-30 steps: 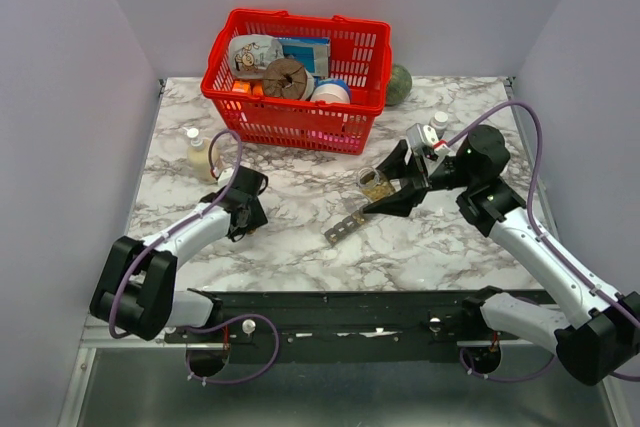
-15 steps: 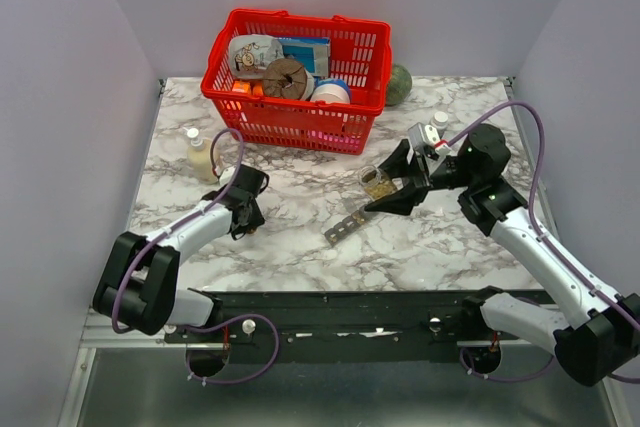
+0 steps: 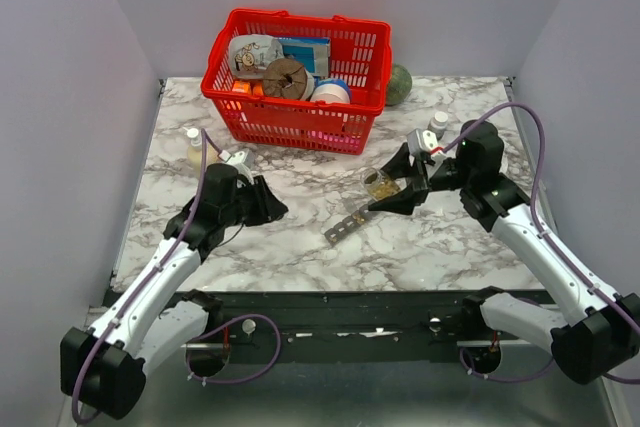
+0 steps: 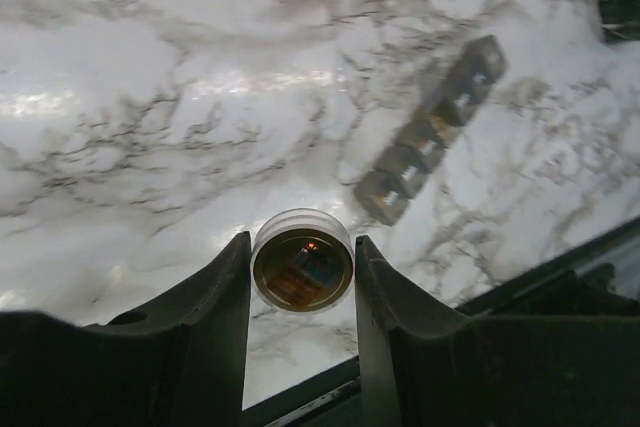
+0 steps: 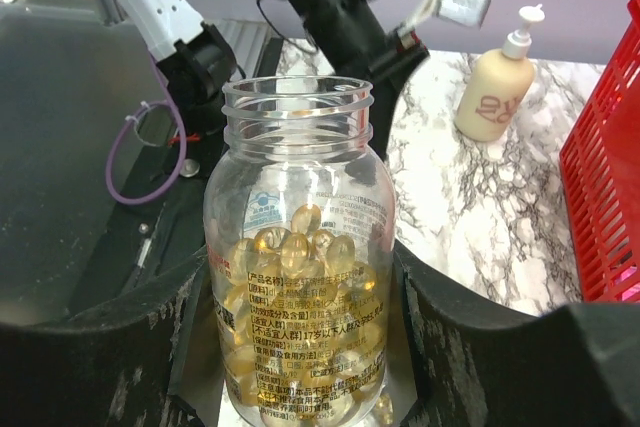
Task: Sort the pills into containers
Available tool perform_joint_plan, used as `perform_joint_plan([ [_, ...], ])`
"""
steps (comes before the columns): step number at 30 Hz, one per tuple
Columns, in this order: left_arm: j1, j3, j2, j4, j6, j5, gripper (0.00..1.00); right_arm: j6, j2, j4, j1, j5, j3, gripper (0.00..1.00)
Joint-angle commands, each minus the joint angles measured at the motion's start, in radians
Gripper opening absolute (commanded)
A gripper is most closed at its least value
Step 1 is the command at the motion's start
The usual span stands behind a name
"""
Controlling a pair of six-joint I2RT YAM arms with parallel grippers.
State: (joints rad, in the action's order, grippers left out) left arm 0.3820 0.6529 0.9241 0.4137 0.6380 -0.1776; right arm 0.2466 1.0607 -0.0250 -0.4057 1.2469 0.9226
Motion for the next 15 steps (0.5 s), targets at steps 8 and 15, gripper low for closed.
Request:
perform_joint_plan([
  [8,0.041,0.148,-0.091,-0.197,0.020,-0.562,0.07,0.171,0.059,-0.115,0.002,-0.027,0.024,0.00],
  [15,0.064,0.310,0.038,-0.144,0.087,-0.608,0.07,0.187,0.084,-0.138,0.001,-0.070,0.033,0.01],
])
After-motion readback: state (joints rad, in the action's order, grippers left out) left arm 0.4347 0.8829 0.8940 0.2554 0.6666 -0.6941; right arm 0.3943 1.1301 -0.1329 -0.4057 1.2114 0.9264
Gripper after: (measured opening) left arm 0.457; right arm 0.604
